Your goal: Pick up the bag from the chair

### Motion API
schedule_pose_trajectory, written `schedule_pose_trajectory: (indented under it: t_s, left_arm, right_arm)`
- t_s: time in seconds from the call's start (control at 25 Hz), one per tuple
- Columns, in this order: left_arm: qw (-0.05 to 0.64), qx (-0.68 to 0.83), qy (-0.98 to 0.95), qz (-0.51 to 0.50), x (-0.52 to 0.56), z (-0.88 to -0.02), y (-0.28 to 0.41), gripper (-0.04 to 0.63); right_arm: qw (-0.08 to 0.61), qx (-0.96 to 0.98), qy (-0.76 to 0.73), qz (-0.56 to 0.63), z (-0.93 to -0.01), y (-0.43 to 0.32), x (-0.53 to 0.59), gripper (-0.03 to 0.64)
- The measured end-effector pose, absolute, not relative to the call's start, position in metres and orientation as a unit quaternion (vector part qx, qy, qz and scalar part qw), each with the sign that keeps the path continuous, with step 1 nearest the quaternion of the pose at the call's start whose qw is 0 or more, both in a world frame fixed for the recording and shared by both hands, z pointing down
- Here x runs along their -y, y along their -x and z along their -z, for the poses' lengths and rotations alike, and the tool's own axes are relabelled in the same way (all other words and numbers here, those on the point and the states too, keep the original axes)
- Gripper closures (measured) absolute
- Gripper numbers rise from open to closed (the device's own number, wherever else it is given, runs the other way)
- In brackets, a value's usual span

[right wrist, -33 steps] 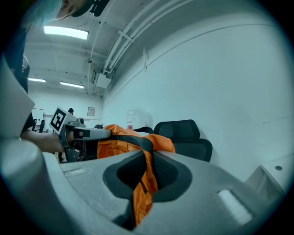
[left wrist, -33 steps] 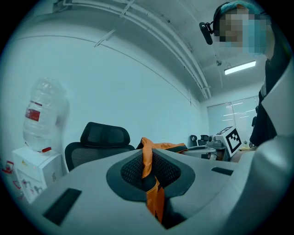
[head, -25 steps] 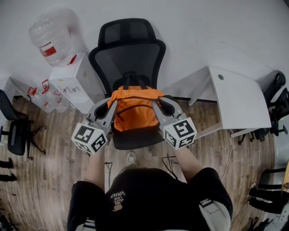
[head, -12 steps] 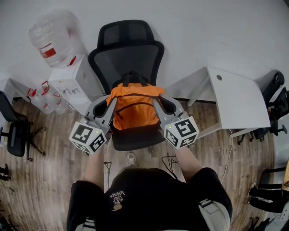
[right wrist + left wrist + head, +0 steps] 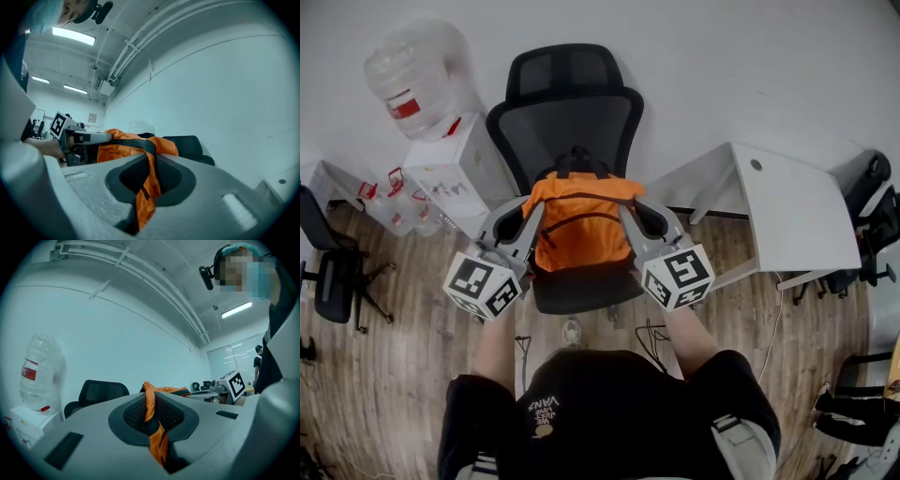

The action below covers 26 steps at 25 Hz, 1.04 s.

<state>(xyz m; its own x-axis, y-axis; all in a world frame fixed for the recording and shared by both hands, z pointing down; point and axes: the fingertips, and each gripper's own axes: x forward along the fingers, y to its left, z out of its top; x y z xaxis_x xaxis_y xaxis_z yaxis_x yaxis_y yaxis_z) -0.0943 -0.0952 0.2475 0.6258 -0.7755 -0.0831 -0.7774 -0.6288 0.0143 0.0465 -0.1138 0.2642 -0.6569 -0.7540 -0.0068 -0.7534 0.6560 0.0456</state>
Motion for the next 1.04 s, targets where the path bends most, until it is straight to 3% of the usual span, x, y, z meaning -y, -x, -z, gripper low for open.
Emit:
schedule_pose_trajectory:
  t_s: [1.04]
  left_arm:
    - [0.001,-0.43,0.902,-0.043,0.0916,-0.2514,0.0951,0.552]
  right_arm:
    - [0.017,0.909,-0.415,0.02,-0.2694,-0.045,0.1127,0.588]
